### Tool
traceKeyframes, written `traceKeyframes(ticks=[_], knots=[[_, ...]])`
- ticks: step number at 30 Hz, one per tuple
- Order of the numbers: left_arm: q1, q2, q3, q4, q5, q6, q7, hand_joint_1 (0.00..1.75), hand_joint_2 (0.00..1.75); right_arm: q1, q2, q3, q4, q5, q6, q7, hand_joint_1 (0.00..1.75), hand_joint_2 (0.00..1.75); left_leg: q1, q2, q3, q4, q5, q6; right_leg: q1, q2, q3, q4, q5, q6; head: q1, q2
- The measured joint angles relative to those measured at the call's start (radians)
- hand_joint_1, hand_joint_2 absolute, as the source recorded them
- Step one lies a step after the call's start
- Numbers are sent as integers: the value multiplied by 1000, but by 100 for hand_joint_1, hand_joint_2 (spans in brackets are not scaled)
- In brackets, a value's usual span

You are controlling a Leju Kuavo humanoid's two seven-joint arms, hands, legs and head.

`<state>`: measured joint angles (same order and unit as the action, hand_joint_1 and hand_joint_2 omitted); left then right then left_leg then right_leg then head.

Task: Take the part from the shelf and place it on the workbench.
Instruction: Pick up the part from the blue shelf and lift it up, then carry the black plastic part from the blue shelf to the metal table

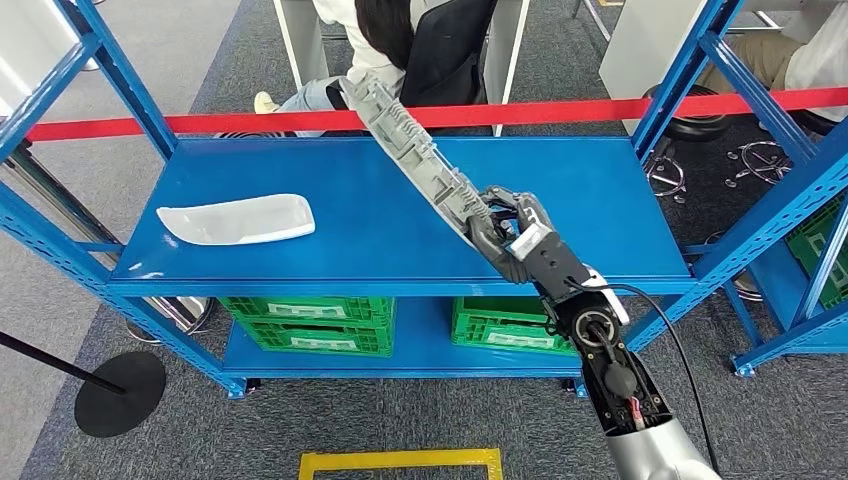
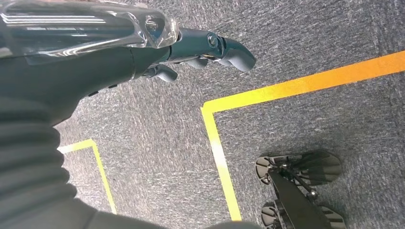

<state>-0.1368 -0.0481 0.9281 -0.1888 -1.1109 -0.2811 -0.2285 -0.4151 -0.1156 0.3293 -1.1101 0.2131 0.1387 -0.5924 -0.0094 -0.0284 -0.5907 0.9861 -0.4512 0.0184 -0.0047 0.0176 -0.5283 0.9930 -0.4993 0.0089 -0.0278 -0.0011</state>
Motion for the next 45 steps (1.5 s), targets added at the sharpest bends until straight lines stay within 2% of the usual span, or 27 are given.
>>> traceKeyframes(ticks=[11, 19, 25, 36, 45], knots=[[0, -1, -15, 0, 11, -5, -3, 0, 175, 122, -29, -41, -248, -49, -5, -27, 175, 175, 0, 0, 0, 0, 0, 0, 0, 0, 0, 0, 0, 0, 0, 0], [0, -4, -15, 0, 16, -9, -3, 0, 175, 237, -13, -91, -369, -173, 91, -68, 175, 175, 0, 0, 0, 0, -1, 0, 0, 0, 0, 0, -1, -1, 0, 0], [0, -5, -15, 0, 16, -9, -3, 0, 175, 263, -3, -111, -406, -184, 100, -69, 175, 175, 0, 1, 0, 0, -1, 0, 0, 0, 0, 0, -1, -1, 0, 0], [13, -9, -12, 0, 53, -69, -9, 0, 175, 350, 39, -155, -464, -227, 192, -86, 175, 175, 0, 1, 0, 0, -2, 0, 0, 0, 0, 0, -2, -1, 0, 0], [26, -23, -12, 2, 44, -51, 7, 0, 175, 386, 73, -161, -481, -246, 216, -78, 175, 175, 0, 1, 0, 0, -2, 0, 0, 0, 0, 0, -2, -1, 0, 0]])
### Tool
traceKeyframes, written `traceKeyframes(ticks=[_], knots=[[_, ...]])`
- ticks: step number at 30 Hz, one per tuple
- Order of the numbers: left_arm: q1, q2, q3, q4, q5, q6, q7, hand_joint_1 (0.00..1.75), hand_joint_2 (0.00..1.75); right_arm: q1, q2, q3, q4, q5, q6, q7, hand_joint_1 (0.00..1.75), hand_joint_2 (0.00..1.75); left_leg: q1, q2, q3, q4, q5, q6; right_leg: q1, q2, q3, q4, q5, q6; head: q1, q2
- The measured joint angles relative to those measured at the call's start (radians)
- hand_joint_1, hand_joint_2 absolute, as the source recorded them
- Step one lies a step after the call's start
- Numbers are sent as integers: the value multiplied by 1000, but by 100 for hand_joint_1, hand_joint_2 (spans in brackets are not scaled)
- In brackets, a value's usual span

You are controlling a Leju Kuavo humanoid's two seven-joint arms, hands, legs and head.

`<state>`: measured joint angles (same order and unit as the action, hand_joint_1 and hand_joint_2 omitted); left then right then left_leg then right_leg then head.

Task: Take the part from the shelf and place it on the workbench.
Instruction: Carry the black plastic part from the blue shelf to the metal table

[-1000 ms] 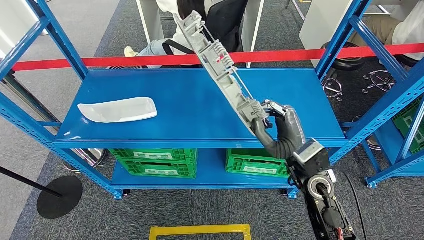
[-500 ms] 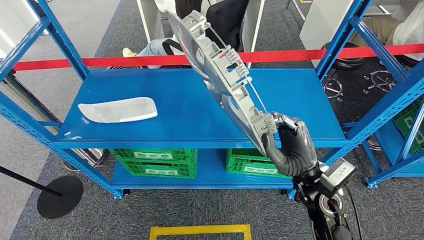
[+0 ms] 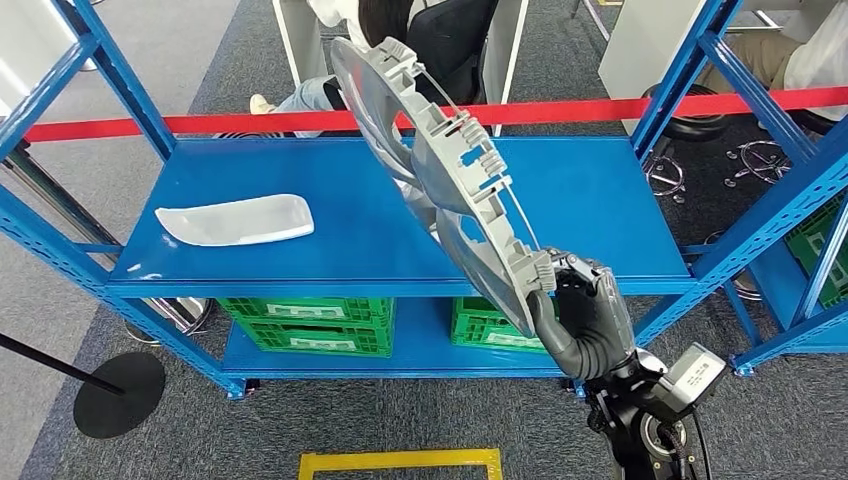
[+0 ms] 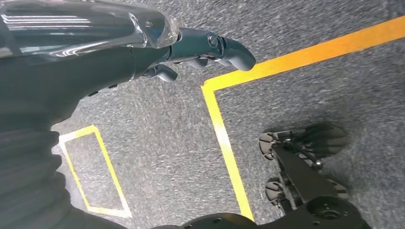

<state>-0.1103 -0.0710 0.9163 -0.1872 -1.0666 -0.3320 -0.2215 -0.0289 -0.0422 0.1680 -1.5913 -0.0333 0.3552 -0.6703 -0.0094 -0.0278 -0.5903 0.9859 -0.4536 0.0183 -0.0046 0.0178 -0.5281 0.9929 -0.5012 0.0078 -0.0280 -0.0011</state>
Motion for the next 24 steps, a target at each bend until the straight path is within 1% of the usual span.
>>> traceKeyframes(ticks=[10, 14, 19, 21, 22, 23, 24], knots=[[16, -7, 0, 1, 4, 8, -8, 0, 175, 12, 7, -18, -10, -21, -4, 37, 175, 175, 0, 0, 0, 0, 0, 0, 0, 0, 0, 0, 0, 0, 0, 0], [19, -17, 0, 2, -18, 9, 7, 0, 175, 18, 7, -25, -39, -25, -19, 69, 175, 175, -1, 0, 0, 1, -1, 1, -1, 0, 0, -1, 0, 1, 0, 0], [22, -26, 0, 2, -23, 10, 17, 0, 175, 49, 8, -26, -74, -19, -22, 70, 175, 175, -6, 0, 0, 6, -8, 9, -5, 0, 3, -2, -3, 6, 0, 0], [23, -25, 0, 2, -28, 9, 14, 0, 175, 64, 9, -26, -86, -8, -30, 61, 175, 175, -7, 0, 1, 6, -8, 14, -7, 0, 4, -4, -3, 11, 0, 0], [22, -26, 0, 2, -31, 8, 12, 0, 175, 71, 9, -26, -93, -3, -34, 57, 175, 175, -5, 1, 3, 2, -5, 18, -7, 0, 5, -3, -4, 14, -1, 0], [21, -26, 0, 2, -35, 7, 11, 0, 175, 76, 9, -26, -101, 0, -38, 54, 175, 175, -2, 3, 6, -3, -1, 22, -7, -1, 3, 5, -12, 17, 0, 0], [19, -27, 0, 2, -38, 6, 10, 0, 175, 79, 9, -26, -108, 3, -41, 52, 175, 175, 1, 5, 8, -8, 2, 25, -7, -3, -7, 31, -32, 20, 1, 0]])
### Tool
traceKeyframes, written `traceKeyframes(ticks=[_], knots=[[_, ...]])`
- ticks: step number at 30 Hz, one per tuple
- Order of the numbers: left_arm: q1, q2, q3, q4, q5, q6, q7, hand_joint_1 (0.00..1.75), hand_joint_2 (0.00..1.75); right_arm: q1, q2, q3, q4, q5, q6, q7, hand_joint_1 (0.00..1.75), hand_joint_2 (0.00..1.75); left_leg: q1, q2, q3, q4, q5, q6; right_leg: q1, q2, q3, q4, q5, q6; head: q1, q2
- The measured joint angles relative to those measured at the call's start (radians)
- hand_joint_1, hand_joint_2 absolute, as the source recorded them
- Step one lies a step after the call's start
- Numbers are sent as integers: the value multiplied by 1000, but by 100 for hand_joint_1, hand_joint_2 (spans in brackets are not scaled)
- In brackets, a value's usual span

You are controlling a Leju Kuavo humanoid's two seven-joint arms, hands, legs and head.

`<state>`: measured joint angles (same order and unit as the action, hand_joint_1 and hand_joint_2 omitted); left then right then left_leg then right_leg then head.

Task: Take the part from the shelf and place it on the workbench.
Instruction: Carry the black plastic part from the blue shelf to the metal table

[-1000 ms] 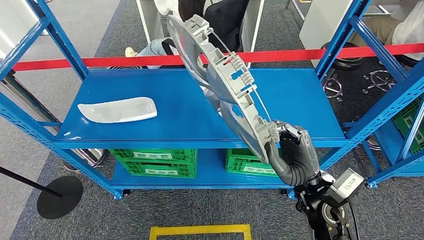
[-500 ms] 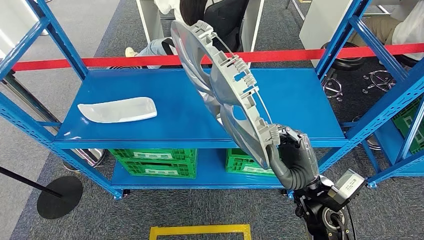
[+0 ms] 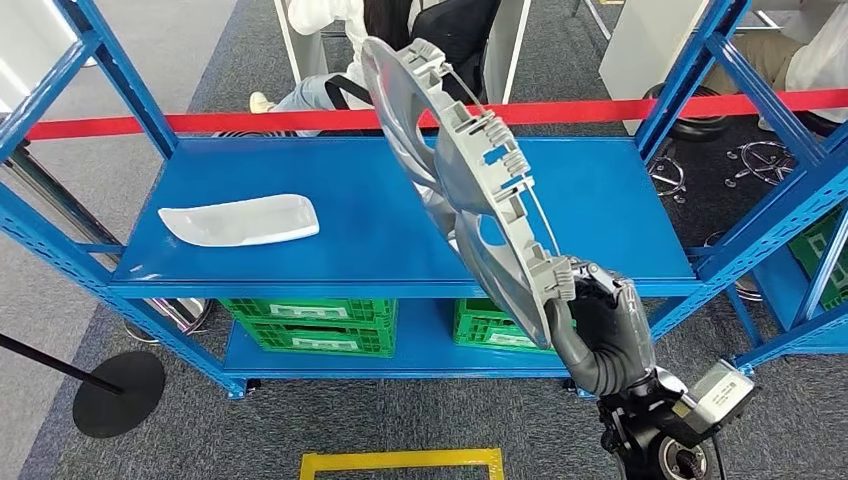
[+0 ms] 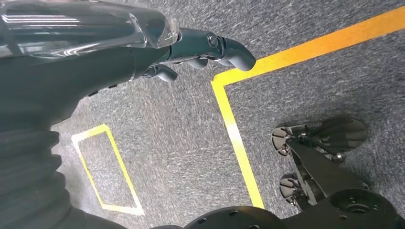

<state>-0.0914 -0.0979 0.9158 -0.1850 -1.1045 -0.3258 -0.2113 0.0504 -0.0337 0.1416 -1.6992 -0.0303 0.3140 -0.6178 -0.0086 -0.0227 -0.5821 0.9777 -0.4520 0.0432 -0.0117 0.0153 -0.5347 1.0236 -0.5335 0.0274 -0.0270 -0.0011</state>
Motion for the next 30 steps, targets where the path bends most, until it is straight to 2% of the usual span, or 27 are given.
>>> traceKeyframes(ticks=[1, 3, 4, 5, 6, 8, 9, 10, 11, 14, 15, 17, 18, 19, 20, 21, 22, 24, 25, 26, 27, 29, 30], knots=[[-2, -1, 0, 0, -2, 0, 0, 0, 175, 3, 0, 0, -6, 3, -2, -1, 175, 175, 2, 3, 2, -4, 2, 2, 0, -2, -20, 49, -32, 3, 1, 0], [-6, -3, -1, 0, -6, 0, 0, 0, 175, 7, 0, 0, -17, 10, -6, 0, 175, 175, 3, 8, 1, -3, 2, 3, -1, -3, -82, 190, -102, 8, 2, 0], [-8, -5, -1, 0, -8, 0, 2, 0, 175, 10, 1, 0, -20, 14, -8, 2, 175, 175, 3, 9, 0, -3, 2, 3, -2, -3, -107, 245, -119, 10, 2, 0], [-10, -6, -2, 0, -11, 1, 3, 0, 175, 12, 1, 0, -23, 17, -10, 6, 175, 175, 3, 10, 0, -1, 2, 3, -3, -4, -115, 266, -115, 12, 2, 0], [-11, -7, -2, 0, -12, 2, 5, 0, 175, 12, 2, -1, -25, 19, -12, 11, 175, 175, 4, 11, -1, 0, 2, 1, -5, -4, -101, 242, -92, 13, 2, 0], [-14, -10, -3, 0, -13, 3, 6, 0, 175, 6, 3, -4, -27, 21, -12, 21, 175, 175, 7, 10, -3, 8, 1, -5, -10, -5, -28, 102, -28, 15, 2, 0], [-15, -10, -3, 0, -13, 4, 6, 0, 175, 2, 4, -6, -28, 21, -12, 24, 175, 175, 7, 9, -6, 13, 1, -11, -10, -4, 4, 41, -2, 12, 2, 0], [-16, -10, -3, 0, -13, 5, 6, 0, 175, -2, 4, -7, -29, 21, -12, 27, 175, 175, 7, 8, -8, 17, 1, -18, -9, -2, 22, 3, 10, 9, 1, 0], [-17, -10, -3, 0, -13, 5, 7, 0, 175, -7, 5, -8, -29, 22, -12, 28, 175, 175, 6, 7, -12, 20, 4, -25, -7, 0, 27, -9, 12, 3, 1, 0], [-17, -11, -3, 0, -13, 5, 8, 0, 175, -21, 8, -11, -30, 22, -12, 29, 175, 175, 7, 4, -25, 26, 7, -44, -7, 0, 8, -7, 23, -21, 0, 0], [-17, -12, -4, 0, -13, 5, 8, 0, 175, -25, 9, -11, -30, 22, -12, 29, 175, 175, 8, 6, -35, 44, -12, -50, -9, -2, 0, -8, 30, -30, -1, 0], [-17, -13, -4, 0, -13, 5, 8, 0, 175, -33, 12, -12, -30, 22, -12, 30, 175, 175, 11, 11, -72, 139, -91, -60, -11, -7, -16, -8, 44, -43, -5, 0], [-18, -13, -4, 0, -13, 5, 8, 0, 175, -35, 13, -12, -30, 22, -12, 30, 175, 175, 12, 13, -96, 210, -134, -63, -11, -9, -25, -8, 51, -45, -6, 0], [-18, -13, -4, 0, -13, 5, 8, 0, 175, -37, 13, -12, -30, 22, -12, 30, 175, 175, 12, 14, -113, 271, -164, -66, -11, -11, -33, -7, 57, -46, -6, 0], [-18, -14, -4, 0, -13, 5, 8, 0, 175, -40, 14, -13, -29, 22, -11, 31, 175, 175, 12, 14, -116, 306, -175, -67, -10, -13, -42, -7, 63, -45, -6, 0], [-18, -14, -4, 0, -11, 5, 8, 0, 175, -43, 14, -13, -29, 22, -10, 31, 175, 175, 12, 14, -99, 298, -166, -66, -10, -14, -49, -6, 69, -44, -6, 0], [-19, -14, -4, 0, -9, 5, 8, 0, 175, -48, 14, -13, -28, 22, -10, 33, 175, 175, 12, 15, -61, 250, -143, -63, -9, -15, -55, -6, 75, -43, -6, 0], [-22, -14, -4, 0, -5, 4, 5, 0, 175, -61, 14, -13, -27, 21, -8, 35, 175, 175, 9, 15, 45, 92, -98, -54, -6, -15, -64, -6, 85, -37, -6, 0], [-24, -13, -4, 0, -3, 4, 3, 0, 175, -68, 14, -13, -27, 21, -7, 37, 175, 175, 6, 15, 82, 34, -85, -49, -5, -15, -66, -7, 90, -33, -5, 0], [-26, -13, -4, 0, -2, 4, 1, 0, 175, -75, 14, -13, -26, 20, -7, 39, 175, 175, 3, 14, 101, 0, -81, -45, -4, -16, -67, -8, 96, -27, -5, 0], [-27, -13, -4, 0, -1, 5, 0, 0, 175, -82, 15, -12, -25, 19, -6, 40, 175, 175, 0, 14, 103, -8, -80, -43, -5, -16, -68, -9, 102, -20, -6, 0], [-29, -12, -4, 0, 3, 6, -1, 0, 175, -92, 15, -12, -23, 18, -7, 42, 175, 175, 2, 15, 91, -12, -66, -31, -6, -16, -74, -10, 107, -7, -7, 0], [-30, -12, -4, 0, 4, 5, -2, 0, 175, -95, 14, -11, -22, 18, -8, 44, 175, 175, 4, 17, 84, -15, -57, -23, -6, -16, -80, -2, 95, -3, -6, 0]])
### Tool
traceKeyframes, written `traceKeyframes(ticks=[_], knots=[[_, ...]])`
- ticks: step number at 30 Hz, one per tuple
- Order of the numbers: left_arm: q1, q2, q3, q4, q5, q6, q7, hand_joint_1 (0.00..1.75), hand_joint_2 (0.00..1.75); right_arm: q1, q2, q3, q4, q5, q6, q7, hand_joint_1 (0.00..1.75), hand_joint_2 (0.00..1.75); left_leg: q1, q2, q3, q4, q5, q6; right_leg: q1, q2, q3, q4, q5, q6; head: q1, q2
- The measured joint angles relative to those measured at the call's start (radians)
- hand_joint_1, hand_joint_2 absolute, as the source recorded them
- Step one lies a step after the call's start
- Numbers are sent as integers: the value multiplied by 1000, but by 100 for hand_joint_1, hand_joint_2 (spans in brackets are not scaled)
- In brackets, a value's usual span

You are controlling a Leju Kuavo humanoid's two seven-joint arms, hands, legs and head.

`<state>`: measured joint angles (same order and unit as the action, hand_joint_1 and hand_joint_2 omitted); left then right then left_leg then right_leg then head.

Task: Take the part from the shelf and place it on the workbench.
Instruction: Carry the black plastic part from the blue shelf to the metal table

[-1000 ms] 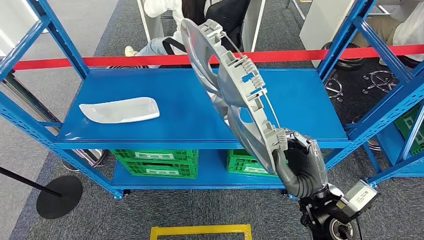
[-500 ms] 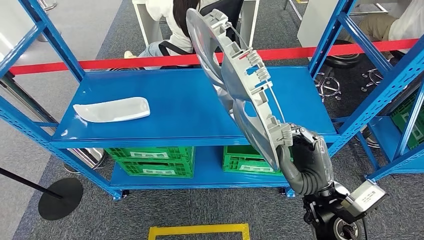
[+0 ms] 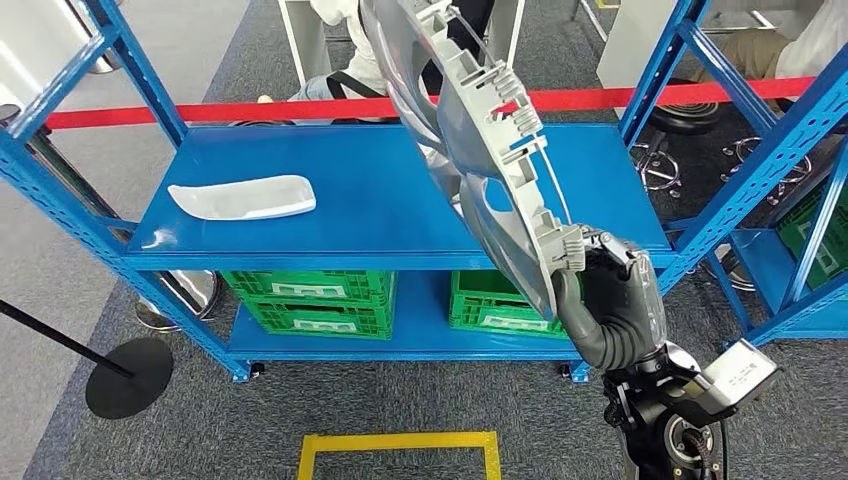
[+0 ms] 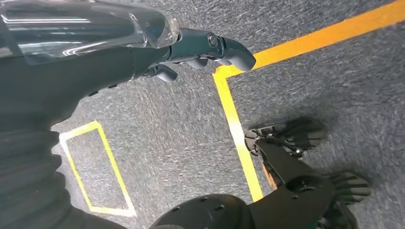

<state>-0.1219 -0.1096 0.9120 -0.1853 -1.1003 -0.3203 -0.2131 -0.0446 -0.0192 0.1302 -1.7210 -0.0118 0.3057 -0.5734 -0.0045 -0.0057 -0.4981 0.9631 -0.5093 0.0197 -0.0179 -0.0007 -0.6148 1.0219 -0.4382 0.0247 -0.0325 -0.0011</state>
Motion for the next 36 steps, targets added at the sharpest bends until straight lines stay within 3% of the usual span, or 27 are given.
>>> traceKeyframes(ticks=[2, 4, 5, 6, 7, 9, 11, 12, 14, 16, 17, 19, 20, 21, 22, 23, 25, 27, 28, 30, 31, 32, 34, 35, 36], knots=[[-3, 0, 0, 0, -1, -2, -1, 0, 175, -2, -1, 1, 1, 2, -5, 3, 175, 175, 4, 4, -18, -4, 20, 13, 0, 1, -27, 71, -72, 7, 4, 0], [-3, -1, 0, 0, -5, -3, -1, 0, 175, -1, -3, 2, 1, 4, -11, 4, 175, 175, 2, 5, -40, -2, 38, 19, 1, 1, -63, 203, -159, 12, 7, 0], [-3, -1, 0, 0, -7, -4, -1, 0, 175, 1, -5, 2, 1, 4, -13, 4, 175, 175, 2, 6, -52, 0, 46, 19, 1, 1, -72, 256, -179, 14, 7, 0], [-3, -1, 0, 0, -7, -5, 0, 0, 175, 3, -6, 2, 0, 6, -15, 4, 175, 175, 1, 7, -63, 2, 53, 18, 1, 1, -65, 278, -178, 14, 7, 0], [-3, -2, 0, 0, -7, -5, 0, 0, 175, 5, -7, 2, 0, 7, -17, 5, 175, 175, 1, 7, -74, 7, 58, 17, 1, 1, -40, 261, -159, 13, 8, 0], [-3, -3, 0, 0, -7, -6, 2, 0, 175, 6, -8, 2, 0, 9, -19, 7, 175, 175, 1, 7, -94, 20, 66, 12, 1, 0, 53, 132, -113, 8, 8, 0], [-4, -6, 0, 0, -7, -6, 4, 0, 175, 4, -8, 2, -1, 11, -20, 8, 175, 175, -1, 7, -109, 33, 73, 4, 4, 1, 129, 10, -103, -1, 7, 0], [-4, -6, 0, 0, -7, -6, 4, 0, 175, 3, -8, 2, -1, 11, -20, 9, 175, 175, -2, 7, -114, 37, 78, -2, 6, 2, 143, -17, -109, -6, 7, 0], [-3, -8, 0, 0, -7, -6, 6, 0, 175, 0, -8, 2, -2, 11, -20, 11, 175, 175, -1, 5, -119, 36, 92, -14, 8, 3, 134, -18, -99, -18, 6, 0], [-1, -9, 0, 0, -7, -6, 6, 0, 175, -3, -7, 3, -4, 11, -20, 12, 175, 175, 1, 3, -133, 49, 72, -27, 4, 0, 118, -21, -83, -34, 5, 0], [0, -9, 0, 0, -7, -6, 5, 0, 175, -2, -6, 4, -5, 12, -20, 12, 175, 175, 2, 2, -147, 79, 36, -33, 2, -2, 108, -22, -72, -40, 4, 0], [3, -8, 0, 0, -6, -6, 0, 0, 175, 5, -2, 5, -9, 15, -20, 11, 175, 175, 6, 2, -185, 195, -60, -42, 2, -4, 83, -21, -53, -46, 2, 0], [6, -7, 0, 0, -6, -6, -3, 0, 175, 10, -1, 6, -9, 18, -20, 9, 175, 175, 7, 2, -201, 261, -91, -44, 2, -4, 69, -20, -42, -46, 1, 0], [9, -7, 0, 0, -5, -6, -5, 0, 175, 14, 0, 8, -9, 22, -21, 7, 175, 175, 7, 2, -206, 306, -98, -44, 2, -4, 55, -20, -33, -45, 1, 0], [12, -7, 0, 0, -4, -6, -7, 0, 175, 18, 0, 10, -9, 26, -21, 4, 175, 175, 8, 2, -195, 318, -83, -44, 2, -4, 42, -19, -23, -44, 1, 0], [14, -6, 0, 0, -3, -6, -8, 0, 175, 20, 0, 14, -9, 29, -21, 2, 175, 175, 8, 2, -163, 291, -54, -42, 2, -4, 29, -19, -13, -42, 1, 0], [15, -5, 0, 0, -2, -6, -12, 0, 175, 21, 0, 20, -10, 34, -22, -2, 175, 175, 6, 1, -55, 147, -17, -37, 4, -4, 11, -17, 3, -35, 1, 0], [14, -5, 0, 0, -2, -6, -16, 0, 175, 19, 2, 26, -10, 36, -22, -4, 175, 175, 2, -2, 26, 23, -24, -29, 6, -5, 3, -18, 19, -24, 2, 0], [14, -4, 0, 0, -2, -6, -18, 0, 175, 18, 2, 29, -11, 36, -22, -5, 175, 175, -1, -4, 38, -2, -31, -24, 7, -5, 1, -20, 27, -18, 2, 0], [17, -4, 0, 0, -1, -6, -20, 0, 175, 16, 3, 34, -11, 37, -22, -7, 175, 175, -1, -2, 24, -5, -19, -8, 5, -6, -6, -20, 35, -6, 2, 0], [18, -3, 0, 1, 0, -6, -21, 0, 175, 16, 4, 37, -11, 37, -22, -8, 175, 175, 1, 1, 15, -5, -10, 2, 4, -5, -15, -7, 18, -1, 4, 0], [19, -3, 0, 1, 1, -6, -23, 0, 175, 16, 4, 39, -10, 37, -22, -9, 175, 175, 2, 3, 4, -7, 1, 11, 3, -4, -28, 26, -18, 3, 6, 0], [19, -2, 1, 1, 4, -5, -26, 0, 175, 15, 4, 45, -8, 37, -22, -11, 175, 175, 1, 6, -19, -6, 22, 21, 3, -4, -66, 149, -117, 7, 10, 0], [19, -2, 1, 1, 5, -5, -27, 0, 175, 15, 4, 48, -6, 37, -22, -13, 175, 175, -1, 6, -33, -4, 32, 23, 3, -4, -80, 219, -153, 8, 11, 0], [19, -2, 1, 1, 5, -5, -27, 0, 175, 15, 4, 50, -5, 37, -22, -13, 175, 175, -4, 7, -47, -2, 42, 24, 3, -4, -84, 267, -165, 7, 11, 0]])
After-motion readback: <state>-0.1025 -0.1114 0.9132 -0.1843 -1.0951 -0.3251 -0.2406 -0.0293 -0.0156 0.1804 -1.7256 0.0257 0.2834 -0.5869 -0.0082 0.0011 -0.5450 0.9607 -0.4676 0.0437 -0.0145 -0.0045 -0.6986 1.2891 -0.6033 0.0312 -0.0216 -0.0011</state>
